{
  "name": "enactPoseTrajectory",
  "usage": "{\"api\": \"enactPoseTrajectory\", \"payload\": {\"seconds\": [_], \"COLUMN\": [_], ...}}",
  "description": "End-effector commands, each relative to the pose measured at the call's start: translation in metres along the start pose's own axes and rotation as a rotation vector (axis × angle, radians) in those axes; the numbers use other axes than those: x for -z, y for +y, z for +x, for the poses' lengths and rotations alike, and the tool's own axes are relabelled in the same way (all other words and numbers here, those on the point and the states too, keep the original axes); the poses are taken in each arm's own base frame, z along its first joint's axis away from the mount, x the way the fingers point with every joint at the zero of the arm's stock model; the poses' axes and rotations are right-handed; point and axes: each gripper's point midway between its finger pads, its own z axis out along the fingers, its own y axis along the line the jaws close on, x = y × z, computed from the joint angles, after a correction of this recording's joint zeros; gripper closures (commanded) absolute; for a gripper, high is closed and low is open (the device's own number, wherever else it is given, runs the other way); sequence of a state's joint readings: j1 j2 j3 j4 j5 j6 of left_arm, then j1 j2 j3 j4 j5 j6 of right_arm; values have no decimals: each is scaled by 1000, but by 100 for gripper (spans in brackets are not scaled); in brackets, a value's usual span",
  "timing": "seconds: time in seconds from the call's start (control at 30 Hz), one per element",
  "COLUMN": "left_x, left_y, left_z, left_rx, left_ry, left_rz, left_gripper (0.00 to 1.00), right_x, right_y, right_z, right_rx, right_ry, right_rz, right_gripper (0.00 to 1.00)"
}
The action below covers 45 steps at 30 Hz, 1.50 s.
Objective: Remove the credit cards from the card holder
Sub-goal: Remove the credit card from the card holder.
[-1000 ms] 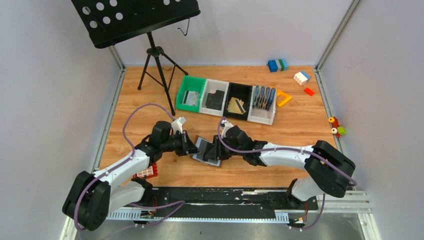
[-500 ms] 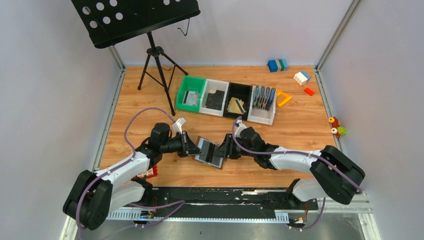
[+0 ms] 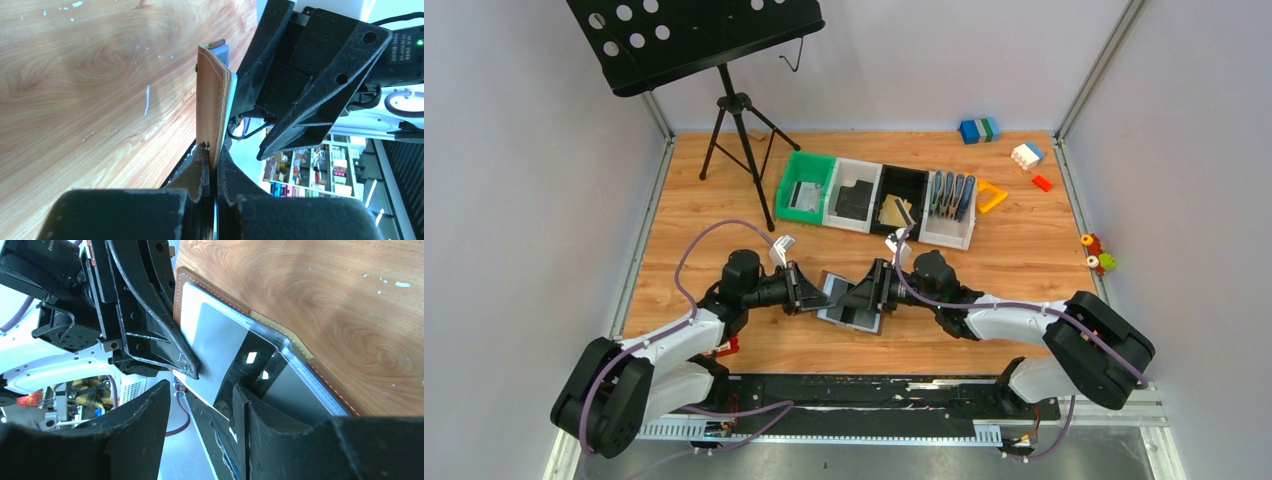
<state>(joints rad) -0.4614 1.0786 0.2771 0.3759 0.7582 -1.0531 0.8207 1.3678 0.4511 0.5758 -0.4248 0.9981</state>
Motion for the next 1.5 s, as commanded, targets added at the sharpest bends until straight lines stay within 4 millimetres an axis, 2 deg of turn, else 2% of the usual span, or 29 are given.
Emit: {"api": "enactPoseTrajectory", "payload": {"seconds": [0.0, 0.13, 0.3, 0.43, 0.63, 0.93, 1.0, 1.1, 1.2, 1.23, 1.33, 1.4, 1.47], "left_x": [2, 4, 4, 4, 6, 10, 11, 10, 11, 11, 12, 11, 12], "left_y": [-27, -32, -29, -29, -41, -52, -52, -51, -53, -52, -53, -52, -46], "left_z": [-9, -10, -11, -12, -13, -9, -9, -9, -10, -10, -9, -10, -13], "left_rx": [-46, -41, -48, -50, -31, -15, -13, -9, -9, -2, 0, 3, 8], "left_ry": [-28, -40, -49, -58, -61, -51, -52, -54, -62, -65, -66, -70, -89], "left_rz": [104, 128, 110, 108, 165, 222, 227, 224, 232, 234, 245, 240, 215], "left_gripper": [100, 100, 100, 100, 100, 100, 100, 100, 100, 100, 100, 97, 95], "right_x": [4, 5, 9, 13, 11, 9, 11, 17, 23, 25, 28, 26, 21], "right_y": [12, 3, -8, -8, -2, 30, 38, 45, 48, 51, 60, 56, 41], "right_z": [-6, -2, -4, -5, -3, -4, -5, -7, -12, -13, -16, -16, -14], "right_rx": [-28, -50, -38, -22, -35, -98, -108, -127, -119, -117, -112, -133, -171], "right_ry": [-18, -12, -32, -32, -15, -7, -11, -35, -76, -86, -94, -92, -85], "right_rz": [-60, -29, 47, 68, 32, -191, -240, -302, -359, -384, -459, -463, -424], "right_gripper": [49, 49, 48, 48, 48, 50, 53, 63, 78, 87, 100, 100, 100]}}
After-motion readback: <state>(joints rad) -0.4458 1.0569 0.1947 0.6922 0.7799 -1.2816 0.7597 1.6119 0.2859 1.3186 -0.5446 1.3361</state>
